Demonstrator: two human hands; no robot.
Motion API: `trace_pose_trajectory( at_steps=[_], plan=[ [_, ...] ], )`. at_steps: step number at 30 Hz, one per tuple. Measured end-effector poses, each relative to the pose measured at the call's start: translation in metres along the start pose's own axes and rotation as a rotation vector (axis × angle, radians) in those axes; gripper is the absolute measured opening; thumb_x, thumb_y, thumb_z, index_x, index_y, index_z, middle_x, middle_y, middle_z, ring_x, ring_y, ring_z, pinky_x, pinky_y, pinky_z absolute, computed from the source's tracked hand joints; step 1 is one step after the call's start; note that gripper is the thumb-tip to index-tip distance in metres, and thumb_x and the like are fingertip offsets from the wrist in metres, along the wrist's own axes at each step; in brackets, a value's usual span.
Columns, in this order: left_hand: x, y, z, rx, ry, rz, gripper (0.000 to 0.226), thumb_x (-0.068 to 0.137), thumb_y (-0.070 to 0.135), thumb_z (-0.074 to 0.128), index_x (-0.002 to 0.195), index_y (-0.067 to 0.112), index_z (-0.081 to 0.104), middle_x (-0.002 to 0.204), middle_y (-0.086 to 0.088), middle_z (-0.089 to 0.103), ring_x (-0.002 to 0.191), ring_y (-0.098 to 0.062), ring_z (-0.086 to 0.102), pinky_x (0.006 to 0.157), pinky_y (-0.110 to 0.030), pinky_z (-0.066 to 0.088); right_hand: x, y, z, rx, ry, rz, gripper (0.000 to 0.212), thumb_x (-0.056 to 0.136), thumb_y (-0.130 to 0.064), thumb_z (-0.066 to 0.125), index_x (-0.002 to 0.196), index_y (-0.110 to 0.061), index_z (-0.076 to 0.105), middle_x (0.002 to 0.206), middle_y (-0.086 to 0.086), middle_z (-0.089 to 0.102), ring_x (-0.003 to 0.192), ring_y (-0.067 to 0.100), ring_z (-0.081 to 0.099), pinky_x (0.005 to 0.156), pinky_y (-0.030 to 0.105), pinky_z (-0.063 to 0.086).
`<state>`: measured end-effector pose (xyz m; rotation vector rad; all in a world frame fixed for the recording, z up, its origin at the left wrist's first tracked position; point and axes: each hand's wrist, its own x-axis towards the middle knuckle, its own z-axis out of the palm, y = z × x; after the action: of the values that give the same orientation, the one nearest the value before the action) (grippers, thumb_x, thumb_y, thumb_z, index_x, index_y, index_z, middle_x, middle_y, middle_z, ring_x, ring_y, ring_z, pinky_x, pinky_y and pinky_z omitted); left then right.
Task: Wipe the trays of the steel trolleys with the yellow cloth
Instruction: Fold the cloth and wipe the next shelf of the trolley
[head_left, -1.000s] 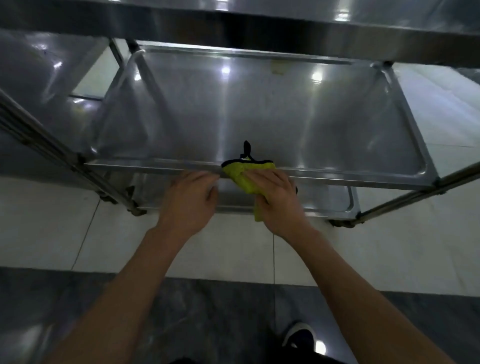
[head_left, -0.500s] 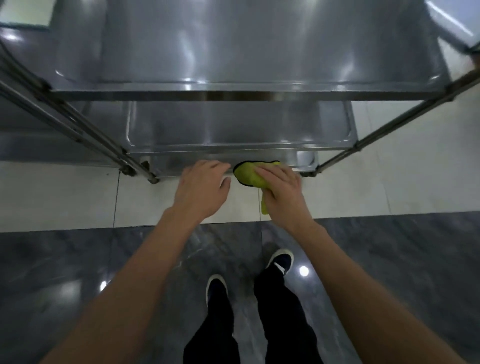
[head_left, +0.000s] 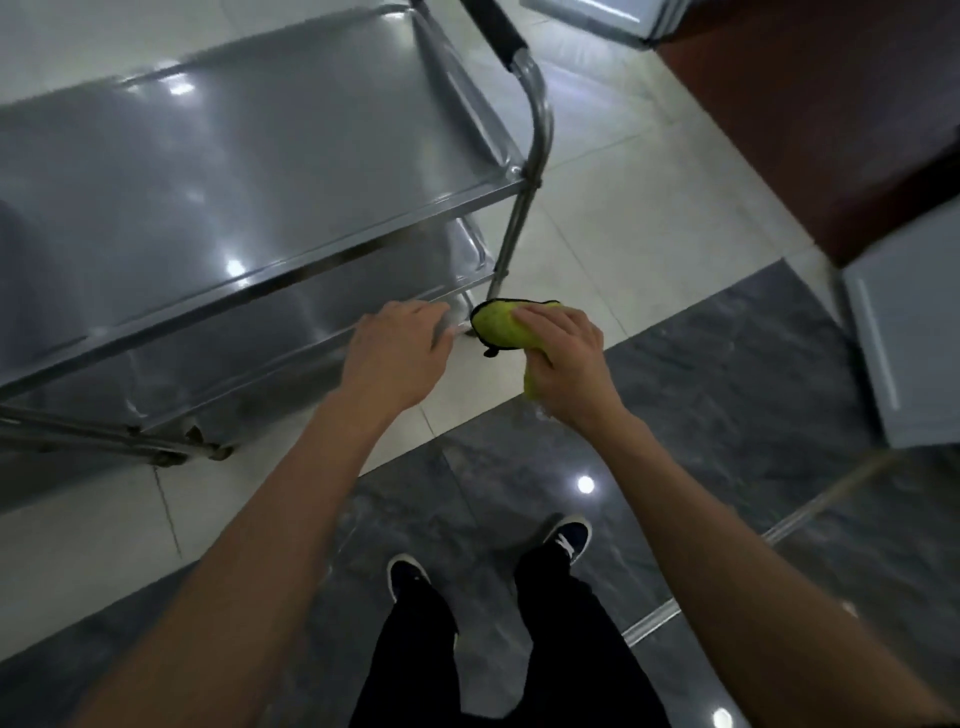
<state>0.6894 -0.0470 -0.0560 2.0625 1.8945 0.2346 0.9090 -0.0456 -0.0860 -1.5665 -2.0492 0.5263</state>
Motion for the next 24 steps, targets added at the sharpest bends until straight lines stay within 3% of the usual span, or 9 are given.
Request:
trace_pose_trajectory(
  at_steps=[4, 13, 19, 24],
  plan=[
    [0.041, 0.083, 0.007, 0.030, -0.029, 0.087, 0.032, 0.101, 0.036, 0.049, 0.121, 0.017, 0.065, 0.119, -0.007, 0.069, 0.110, -0.029, 0.062, 0.089, -0.046, 0.048, 0.003, 0.060, -0.062, 0.016, 0.115, 0.004, 0.042, 0.084, 0.005, 0.067, 0.122, -0.012, 0.070, 0.127, 0.004, 0.067, 0.116, 0.035, 0.057, 0.099, 0.054, 0.040],
    [0.123, 0.262, 0.028, 0.042, -0.107, 0.165, 0.045, 0.103, 0.043, 0.043, 0.143, 0.023, 0.052, 0.140, -0.003, 0.059, 0.126, -0.027, 0.053, 0.105, -0.049, 0.042, 0.016, 0.182, -0.203, -0.009, 0.210, 0.032, 0.048, 0.074, 0.014, 0.067, 0.117, -0.006, 0.072, 0.124, 0.008, 0.069, 0.105, 0.040, 0.061, 0.091, 0.053, 0.047],
    [0.181, 0.322, 0.038, 0.110, -0.120, 0.180, 0.046, 0.104, 0.046, 0.039, 0.144, 0.027, 0.050, 0.142, -0.001, 0.057, 0.127, -0.025, 0.050, 0.104, -0.044, 0.039, 0.052, 0.236, -0.255, -0.014, 0.204, 0.069, 0.044, 0.083, 0.004, 0.066, 0.125, -0.010, 0.069, 0.132, 0.004, 0.065, 0.115, 0.036, 0.057, 0.100, 0.051, 0.041],
    [0.236, 0.339, 0.044, 0.059, -0.111, 0.147, 0.045, 0.103, 0.046, 0.040, 0.144, 0.028, 0.051, 0.142, 0.001, 0.057, 0.128, -0.024, 0.050, 0.105, -0.044, 0.038, 0.104, 0.276, -0.273, -0.032, 0.232, 0.038, 0.044, 0.083, 0.006, 0.067, 0.124, -0.010, 0.069, 0.130, 0.003, 0.065, 0.115, 0.035, 0.057, 0.098, 0.053, 0.041]
  ],
)
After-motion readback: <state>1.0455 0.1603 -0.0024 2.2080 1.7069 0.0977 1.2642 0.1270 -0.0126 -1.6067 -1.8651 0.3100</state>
